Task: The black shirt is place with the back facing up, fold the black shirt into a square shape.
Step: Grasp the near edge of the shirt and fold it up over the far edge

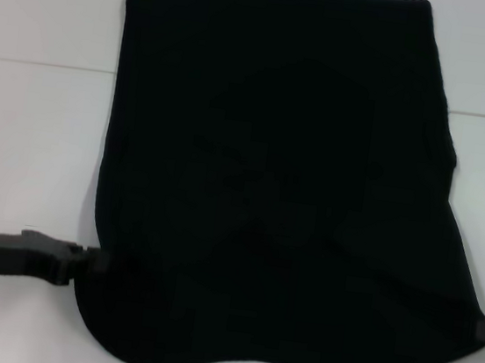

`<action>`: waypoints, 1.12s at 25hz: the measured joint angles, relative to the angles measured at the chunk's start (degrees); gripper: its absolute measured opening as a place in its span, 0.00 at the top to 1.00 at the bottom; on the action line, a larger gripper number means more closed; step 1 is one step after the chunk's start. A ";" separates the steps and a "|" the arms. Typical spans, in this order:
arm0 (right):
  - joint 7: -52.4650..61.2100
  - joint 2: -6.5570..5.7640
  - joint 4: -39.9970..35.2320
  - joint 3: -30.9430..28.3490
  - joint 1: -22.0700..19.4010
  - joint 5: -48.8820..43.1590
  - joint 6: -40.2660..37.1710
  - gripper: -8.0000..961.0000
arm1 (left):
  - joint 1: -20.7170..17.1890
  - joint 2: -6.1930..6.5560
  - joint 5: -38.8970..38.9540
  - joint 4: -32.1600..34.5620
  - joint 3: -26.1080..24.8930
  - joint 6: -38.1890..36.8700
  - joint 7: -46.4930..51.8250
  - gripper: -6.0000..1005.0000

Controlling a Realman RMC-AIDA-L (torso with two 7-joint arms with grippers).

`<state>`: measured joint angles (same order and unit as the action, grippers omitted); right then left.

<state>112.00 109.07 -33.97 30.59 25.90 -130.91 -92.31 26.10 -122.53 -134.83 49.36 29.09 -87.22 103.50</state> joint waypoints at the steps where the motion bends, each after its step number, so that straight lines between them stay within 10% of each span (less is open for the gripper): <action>1: -1.48 -0.22 -0.03 -0.15 -0.73 -0.01 -1.06 0.94 | -0.23 0.02 -0.07 0.02 -0.16 -1.26 0.28 0.95; 17: -9.50 -1.22 -0.58 -1.03 -7.96 -0.50 -12.92 0.94 | -3.84 0.19 -4.20 2.56 -3.05 -15.88 2.14 0.95; 28: -12.04 -0.52 -0.29 -2.24 -3.71 -0.67 -10.81 0.94 | 2.55 2.76 -3.99 -0.02 -3.32 -14.34 5.61 0.94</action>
<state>99.96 108.54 -34.26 28.35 22.18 -131.58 -103.12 28.65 -119.78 -138.82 49.34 25.77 -101.56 109.11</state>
